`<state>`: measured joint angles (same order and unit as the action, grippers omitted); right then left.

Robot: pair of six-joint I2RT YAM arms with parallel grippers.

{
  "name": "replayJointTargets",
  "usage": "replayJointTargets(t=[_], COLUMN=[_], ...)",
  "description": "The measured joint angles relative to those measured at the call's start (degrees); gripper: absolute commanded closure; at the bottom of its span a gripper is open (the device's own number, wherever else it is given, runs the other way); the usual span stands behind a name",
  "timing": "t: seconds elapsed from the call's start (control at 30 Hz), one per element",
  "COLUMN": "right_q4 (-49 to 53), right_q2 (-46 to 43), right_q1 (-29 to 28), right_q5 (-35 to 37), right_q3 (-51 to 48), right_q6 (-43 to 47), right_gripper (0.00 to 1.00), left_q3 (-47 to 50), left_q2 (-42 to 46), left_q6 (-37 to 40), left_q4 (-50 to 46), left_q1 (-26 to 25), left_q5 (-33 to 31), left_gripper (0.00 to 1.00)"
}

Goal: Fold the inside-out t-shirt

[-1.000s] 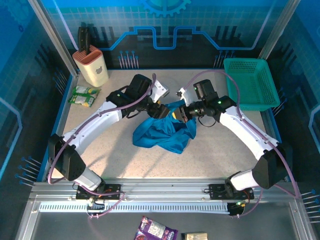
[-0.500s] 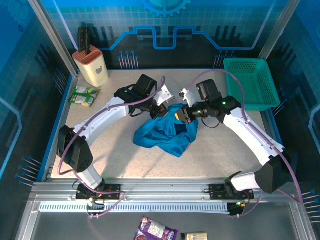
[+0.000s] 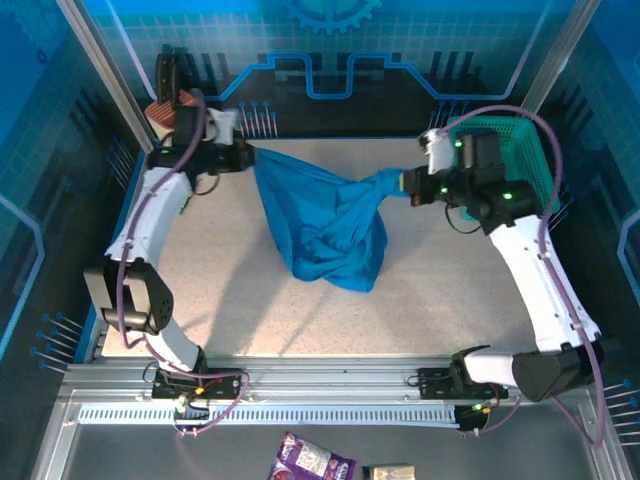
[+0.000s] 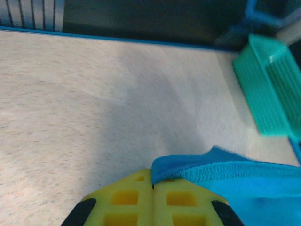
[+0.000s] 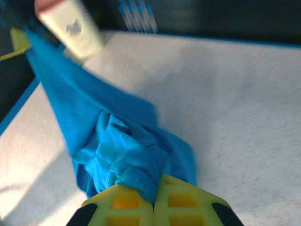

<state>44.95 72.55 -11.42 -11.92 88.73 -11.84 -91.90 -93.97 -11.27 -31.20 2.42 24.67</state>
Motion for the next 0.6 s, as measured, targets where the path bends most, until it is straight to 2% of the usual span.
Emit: replayJointTargets(t=[0.1,0.23,0.4,0.53,0.6], right_q4=[0.00,0.42,0.63,0.46,0.94], right_q2=[-2.27,-5.79,-10.71,-12.13,-12.00], right_q1=[5.31,10.71,18.40,20.41,20.41], right_q5=[1.75,2.97,0.42,-1.27,-0.74], right_q3=[2.49,2.05,-7.17,-20.20,-26.80], right_q6=[-1.44,-2.71,-5.05,-7.26,-8.76], right_gripper=[1.00,1.00,1.00,0.98,0.65], left_q3=[6.29,16.70,28.35,40.24,46.21], left_q2=[5.18,15.91,29.51,36.20,37.40], left_q6=[-9.27,-16.61,-19.63,-20.44,-20.39], left_q4=[4.59,7.85,8.59,7.80,5.09], left_q1=[9.27,17.49,19.61,19.41,16.83], left_q5=[3.69,8.37,12.55,12.41,10.23], left_gripper=[1.00,1.00,1.00,1.00,0.78])
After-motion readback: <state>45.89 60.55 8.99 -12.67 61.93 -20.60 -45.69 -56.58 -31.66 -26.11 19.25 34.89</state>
